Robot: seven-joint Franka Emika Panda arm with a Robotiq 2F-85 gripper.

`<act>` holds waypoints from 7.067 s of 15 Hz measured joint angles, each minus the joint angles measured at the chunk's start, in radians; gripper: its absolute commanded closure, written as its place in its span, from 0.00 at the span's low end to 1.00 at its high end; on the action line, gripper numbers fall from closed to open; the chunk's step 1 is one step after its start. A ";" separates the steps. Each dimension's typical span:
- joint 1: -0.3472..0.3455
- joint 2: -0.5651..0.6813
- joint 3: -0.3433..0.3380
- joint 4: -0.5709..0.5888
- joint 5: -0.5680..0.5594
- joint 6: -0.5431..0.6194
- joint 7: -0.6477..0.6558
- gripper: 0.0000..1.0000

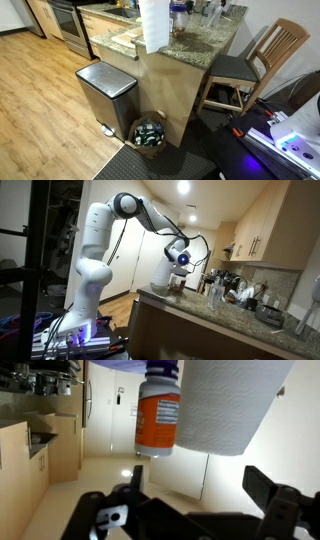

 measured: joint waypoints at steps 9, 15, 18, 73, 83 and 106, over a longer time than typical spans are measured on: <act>-0.039 0.114 0.057 0.041 0.109 -0.038 0.003 0.00; -0.047 0.206 0.082 0.095 0.186 -0.076 -0.111 0.00; -0.047 0.259 0.098 0.156 0.240 -0.095 -0.179 0.00; -0.054 0.143 0.186 -0.008 0.536 -0.059 1.187 0.76; -0.002 0.143 0.236 0.051 0.799 0.019 1.523 0.51; -0.070 0.133 0.172 0.156 0.783 0.256 2.300 0.76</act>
